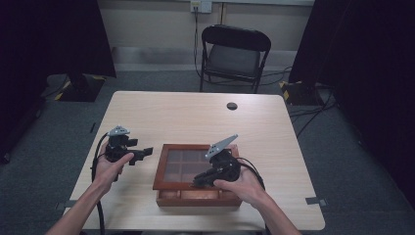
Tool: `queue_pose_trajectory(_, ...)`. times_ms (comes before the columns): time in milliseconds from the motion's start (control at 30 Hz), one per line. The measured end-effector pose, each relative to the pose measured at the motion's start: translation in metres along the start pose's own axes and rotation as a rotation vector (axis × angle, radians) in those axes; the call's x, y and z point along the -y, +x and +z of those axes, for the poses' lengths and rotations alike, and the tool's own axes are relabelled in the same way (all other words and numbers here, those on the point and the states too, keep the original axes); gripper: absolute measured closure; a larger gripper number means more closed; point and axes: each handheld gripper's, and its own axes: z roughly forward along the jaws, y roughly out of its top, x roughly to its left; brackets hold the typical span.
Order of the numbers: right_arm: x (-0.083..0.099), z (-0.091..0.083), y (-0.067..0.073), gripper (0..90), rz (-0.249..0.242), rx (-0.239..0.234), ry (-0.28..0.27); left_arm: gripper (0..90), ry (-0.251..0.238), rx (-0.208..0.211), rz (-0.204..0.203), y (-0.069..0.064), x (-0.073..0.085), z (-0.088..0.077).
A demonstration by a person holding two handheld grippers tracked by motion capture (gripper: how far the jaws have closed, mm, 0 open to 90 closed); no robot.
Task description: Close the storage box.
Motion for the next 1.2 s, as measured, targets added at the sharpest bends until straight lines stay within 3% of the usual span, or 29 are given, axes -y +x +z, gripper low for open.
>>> queue_pose_trajectory(167,0.008,0.010,0.000,82.1,-0.013,0.003,0.019,16.6,0.009,-0.003,0.003,0.000,0.000,0.001)
queue_pose_trajectory(533,0.020,0.029,-0.004,82.4,0.008,-0.008,0.074,16.8,0.018,0.004,0.020,-0.004,0.000,0.002)
queue_pose_trajectory(833,0.021,0.039,-0.004,82.8,0.015,-0.011,0.096,16.8,0.010,0.016,0.014,-0.004,0.000,0.001)
queue_pose_trajectory(1200,0.024,0.040,-0.007,82.8,0.026,-0.023,0.089,16.8,0.016,0.012,0.018,-0.004,0.000,0.002)
